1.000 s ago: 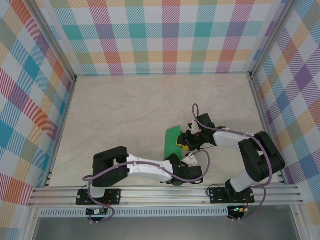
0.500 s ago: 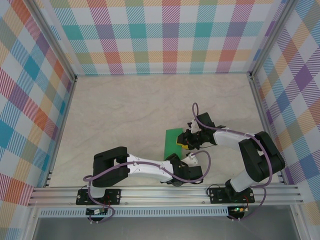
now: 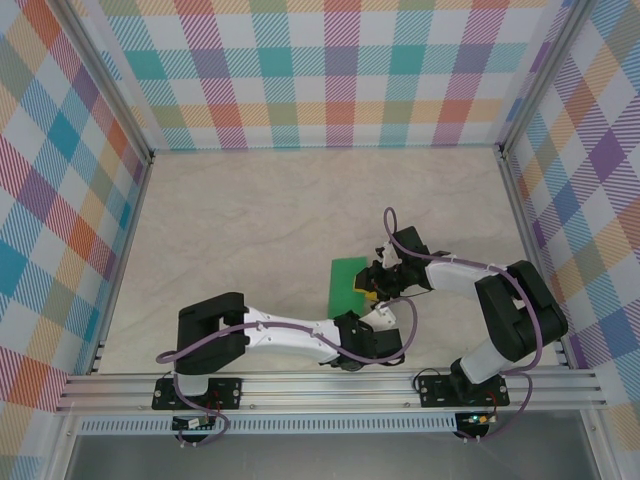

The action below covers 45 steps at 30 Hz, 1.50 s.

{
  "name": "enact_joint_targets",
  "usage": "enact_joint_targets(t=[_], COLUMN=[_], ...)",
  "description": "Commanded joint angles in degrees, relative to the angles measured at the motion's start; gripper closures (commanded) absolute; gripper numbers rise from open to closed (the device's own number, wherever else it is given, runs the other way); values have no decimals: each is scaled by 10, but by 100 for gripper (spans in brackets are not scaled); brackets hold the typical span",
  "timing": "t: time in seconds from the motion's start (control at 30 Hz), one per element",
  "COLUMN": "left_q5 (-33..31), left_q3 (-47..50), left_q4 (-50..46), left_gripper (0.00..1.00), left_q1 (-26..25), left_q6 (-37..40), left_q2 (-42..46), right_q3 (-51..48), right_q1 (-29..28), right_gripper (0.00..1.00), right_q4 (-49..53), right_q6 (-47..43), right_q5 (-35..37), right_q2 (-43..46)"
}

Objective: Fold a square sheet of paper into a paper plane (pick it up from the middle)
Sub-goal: Third fold the triangle at the center of the table.

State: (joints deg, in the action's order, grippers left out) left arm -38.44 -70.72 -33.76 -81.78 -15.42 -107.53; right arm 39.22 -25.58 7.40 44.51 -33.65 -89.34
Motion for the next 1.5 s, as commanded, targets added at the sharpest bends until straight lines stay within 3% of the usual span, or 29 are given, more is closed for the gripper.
enact_joint_targets(t=[0.0,0.2,0.53,0.77,0.93,1.47], left_q5=[9,61,257,348,375,439], left_q3=[17,43,127,168,176,186], left_q4=[13,35,120,160,170,173], left_gripper=[99,100,100,100,100,100], left_q1=[14,37,133,190,214,285], left_q6=[-4,-9,-26,-39,-40,-34], left_q2=[32,63,151,171,172,172], right_q3=[10,14,32,61,103,235], right_q1=[1,2,5,5,-2,-27], right_gripper=[69,64,57,69,79,86], right_q4=[11,34,120,118,118,187], right_q6=[-13,-20,-36,-49,-62,-125], right_q5=[2,19,105,85,61,118], right_q2=[-3,7,67,62,6,-179])
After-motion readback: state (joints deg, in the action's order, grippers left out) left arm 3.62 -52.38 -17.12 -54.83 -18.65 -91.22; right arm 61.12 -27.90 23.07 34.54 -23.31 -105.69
